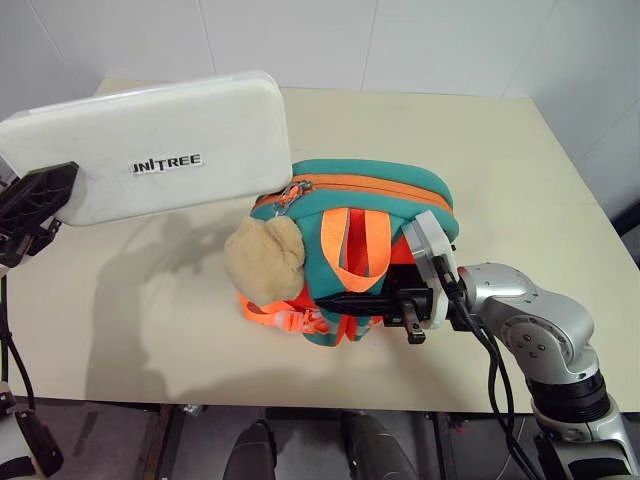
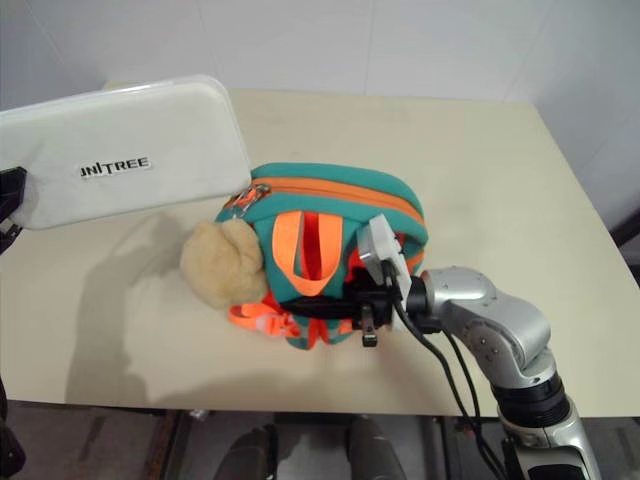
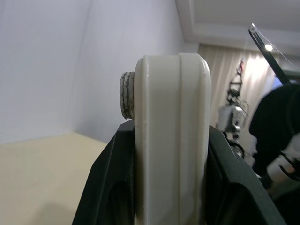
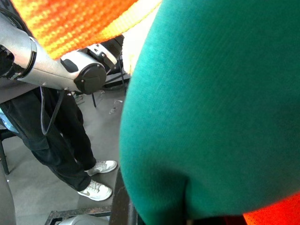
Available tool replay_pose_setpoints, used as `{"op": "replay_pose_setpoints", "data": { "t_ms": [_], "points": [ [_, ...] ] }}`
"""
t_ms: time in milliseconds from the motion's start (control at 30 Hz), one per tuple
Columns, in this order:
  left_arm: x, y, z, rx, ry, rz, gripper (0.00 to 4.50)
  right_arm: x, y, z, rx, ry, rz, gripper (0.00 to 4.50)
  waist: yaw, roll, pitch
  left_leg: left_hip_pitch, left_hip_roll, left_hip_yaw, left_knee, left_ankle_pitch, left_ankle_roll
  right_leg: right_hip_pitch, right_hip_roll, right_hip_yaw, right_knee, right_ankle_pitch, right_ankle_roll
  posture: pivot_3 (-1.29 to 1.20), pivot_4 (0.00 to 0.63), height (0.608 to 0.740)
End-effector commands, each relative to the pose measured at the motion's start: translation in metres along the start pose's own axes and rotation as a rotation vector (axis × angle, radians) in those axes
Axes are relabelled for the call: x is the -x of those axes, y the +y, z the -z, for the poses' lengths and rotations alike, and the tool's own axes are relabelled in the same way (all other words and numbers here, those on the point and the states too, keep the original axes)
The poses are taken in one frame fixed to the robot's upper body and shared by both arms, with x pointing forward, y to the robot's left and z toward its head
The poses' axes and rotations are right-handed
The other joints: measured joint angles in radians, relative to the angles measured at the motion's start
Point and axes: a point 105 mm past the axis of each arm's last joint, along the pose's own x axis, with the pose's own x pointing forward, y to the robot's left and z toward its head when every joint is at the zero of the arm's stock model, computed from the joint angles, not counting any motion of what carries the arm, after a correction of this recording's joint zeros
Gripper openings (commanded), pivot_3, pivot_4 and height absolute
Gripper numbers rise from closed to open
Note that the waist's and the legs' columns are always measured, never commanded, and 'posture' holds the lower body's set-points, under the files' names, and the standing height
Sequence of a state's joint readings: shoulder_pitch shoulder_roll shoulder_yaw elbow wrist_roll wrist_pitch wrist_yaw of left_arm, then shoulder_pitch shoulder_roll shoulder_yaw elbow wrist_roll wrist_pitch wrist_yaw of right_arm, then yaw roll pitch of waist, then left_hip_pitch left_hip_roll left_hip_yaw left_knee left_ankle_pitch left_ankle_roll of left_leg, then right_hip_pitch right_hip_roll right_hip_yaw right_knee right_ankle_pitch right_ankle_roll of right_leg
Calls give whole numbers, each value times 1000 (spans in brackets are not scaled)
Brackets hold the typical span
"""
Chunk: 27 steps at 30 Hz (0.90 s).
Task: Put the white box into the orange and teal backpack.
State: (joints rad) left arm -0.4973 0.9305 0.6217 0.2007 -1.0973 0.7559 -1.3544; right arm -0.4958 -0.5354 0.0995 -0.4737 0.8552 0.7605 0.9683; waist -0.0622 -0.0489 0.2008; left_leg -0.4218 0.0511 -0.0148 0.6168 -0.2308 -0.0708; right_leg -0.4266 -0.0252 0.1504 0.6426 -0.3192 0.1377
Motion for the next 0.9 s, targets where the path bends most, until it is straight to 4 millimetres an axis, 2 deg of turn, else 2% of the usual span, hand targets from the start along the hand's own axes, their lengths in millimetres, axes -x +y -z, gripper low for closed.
{"op": "replay_pose_setpoints", "data": {
  "t_ms": [33,367,733,900],
  "points": [
    [-3,-6,3,-33,106,28,1320,-4,4,-7,41,-21,-23,3,-1,0,0,0,0,0,0,0,0,0,0,0,0,0,0,0,150,740],
    [-9,13,23,-96,287,-12,1317,-4,2,-8,44,-26,-14,3,2,0,0,0,0,0,4,0,0,0,0,0,3,0,-1,0,150,740],
    [-7,22,18,-178,496,52,1300,-3,0,-9,50,-29,3,3,3,0,0,0,0,0,5,0,0,1,1,0,3,0,0,0,150,740],
    [-3,28,30,-171,633,50,1300,-3,-1,-9,50,-32,5,3,3,0,0,0,0,-1,6,0,0,1,1,0,4,0,0,0,150,740]
  ]
}}
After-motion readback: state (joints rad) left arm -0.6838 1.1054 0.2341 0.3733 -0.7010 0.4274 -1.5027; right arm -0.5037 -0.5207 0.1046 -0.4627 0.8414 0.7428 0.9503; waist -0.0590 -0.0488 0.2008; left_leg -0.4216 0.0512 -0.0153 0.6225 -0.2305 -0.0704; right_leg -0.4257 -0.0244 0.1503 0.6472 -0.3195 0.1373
